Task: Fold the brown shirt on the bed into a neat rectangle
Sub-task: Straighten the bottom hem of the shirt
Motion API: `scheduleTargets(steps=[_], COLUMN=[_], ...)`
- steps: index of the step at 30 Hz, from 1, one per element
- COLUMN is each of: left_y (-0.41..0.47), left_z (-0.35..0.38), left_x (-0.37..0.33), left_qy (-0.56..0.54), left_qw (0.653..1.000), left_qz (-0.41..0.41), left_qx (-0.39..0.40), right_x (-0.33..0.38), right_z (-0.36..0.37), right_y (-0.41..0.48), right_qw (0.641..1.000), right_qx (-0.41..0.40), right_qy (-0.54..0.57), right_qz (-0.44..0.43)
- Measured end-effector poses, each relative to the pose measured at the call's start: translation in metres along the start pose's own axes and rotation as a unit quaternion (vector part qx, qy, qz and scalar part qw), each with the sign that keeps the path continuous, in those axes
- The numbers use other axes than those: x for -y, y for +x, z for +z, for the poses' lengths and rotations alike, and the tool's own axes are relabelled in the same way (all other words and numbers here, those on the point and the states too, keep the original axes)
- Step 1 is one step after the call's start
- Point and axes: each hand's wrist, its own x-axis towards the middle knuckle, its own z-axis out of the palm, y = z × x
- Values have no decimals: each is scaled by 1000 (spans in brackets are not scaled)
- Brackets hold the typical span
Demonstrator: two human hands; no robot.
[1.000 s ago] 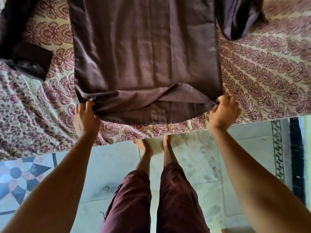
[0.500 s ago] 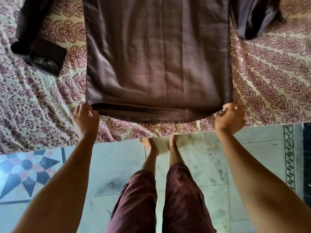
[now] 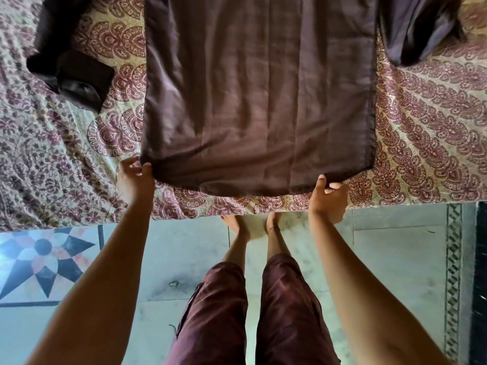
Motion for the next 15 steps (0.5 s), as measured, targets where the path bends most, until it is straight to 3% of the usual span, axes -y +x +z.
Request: scheduleTargets(steps=[3,8,10,13,15], left_y=[14,13,8,-4,-16], left_z=[0,-3,-3,-5,-2], left_x=[1,2,0,-2,-6], left_qy=[-26,-80,-58,62,131], left_qw=[998,993,996,996,985], left_qz=[-60,-79,-60,8,83], left_qx=[24,36,2,-67,-72], right_x=[0,-10,-15,-16,-13], right_z=[5,-3,-7,-8,-6], right_y=[7,14,10,7,6], right_qw=[998,998,998,997,983], right_qx=[13,6,-3,-54,-101], right_qy=[27,-8,-12,-35,-47], right_qz=[52,54,56,-33,-149])
